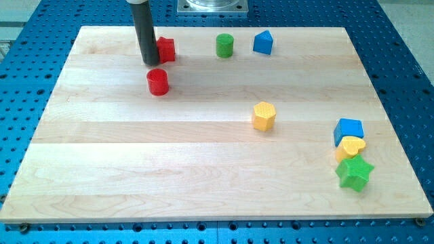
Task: Place the blue triangle to the bottom right of the green circle
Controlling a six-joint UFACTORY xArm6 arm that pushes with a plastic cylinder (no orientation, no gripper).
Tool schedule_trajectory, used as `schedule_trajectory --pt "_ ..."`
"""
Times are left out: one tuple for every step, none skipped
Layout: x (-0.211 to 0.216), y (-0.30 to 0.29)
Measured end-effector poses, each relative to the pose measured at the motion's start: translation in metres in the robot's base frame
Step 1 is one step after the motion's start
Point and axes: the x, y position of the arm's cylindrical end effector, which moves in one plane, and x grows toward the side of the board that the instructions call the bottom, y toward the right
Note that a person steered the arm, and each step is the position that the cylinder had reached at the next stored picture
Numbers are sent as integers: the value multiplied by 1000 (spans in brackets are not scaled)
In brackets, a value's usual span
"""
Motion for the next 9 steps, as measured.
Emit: schedule_trajectory --pt "35 50" --pt "59 167" --pt "33 288" --pt "-32 358" --pt "-75 335" --pt "-91 261" --pt "-74 203" --pt "-41 194" --pt "-67 246"
